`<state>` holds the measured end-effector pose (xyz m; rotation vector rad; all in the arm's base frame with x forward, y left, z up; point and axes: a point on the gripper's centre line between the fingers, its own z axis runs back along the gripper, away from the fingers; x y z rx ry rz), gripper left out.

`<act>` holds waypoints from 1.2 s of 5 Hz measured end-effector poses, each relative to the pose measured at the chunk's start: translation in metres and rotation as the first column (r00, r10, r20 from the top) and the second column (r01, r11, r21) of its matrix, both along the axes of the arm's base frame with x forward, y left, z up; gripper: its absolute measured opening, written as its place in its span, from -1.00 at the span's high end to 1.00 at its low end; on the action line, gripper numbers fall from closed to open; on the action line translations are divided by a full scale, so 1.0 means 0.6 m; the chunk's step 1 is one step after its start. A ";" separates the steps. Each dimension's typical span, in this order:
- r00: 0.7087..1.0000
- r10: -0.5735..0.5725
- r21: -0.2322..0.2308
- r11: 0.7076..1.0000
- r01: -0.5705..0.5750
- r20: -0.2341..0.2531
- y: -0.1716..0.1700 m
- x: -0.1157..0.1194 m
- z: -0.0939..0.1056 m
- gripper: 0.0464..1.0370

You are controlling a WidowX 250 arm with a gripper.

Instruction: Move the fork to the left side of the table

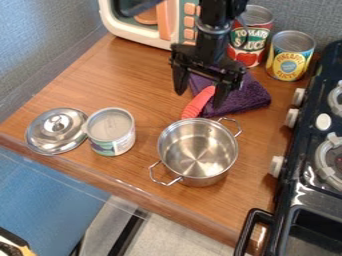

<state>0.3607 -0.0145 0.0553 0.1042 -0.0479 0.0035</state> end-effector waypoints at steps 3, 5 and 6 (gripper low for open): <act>0.999 0.038 -0.006 0.999 -0.038 -0.037 0.025 0.028 -0.042 -0.84; 0.999 0.035 -0.001 0.999 -0.036 -0.034 0.026 0.028 -0.044 0.23; 0.999 0.027 -0.002 1.000 -0.027 -0.038 0.025 0.026 -0.046 0.34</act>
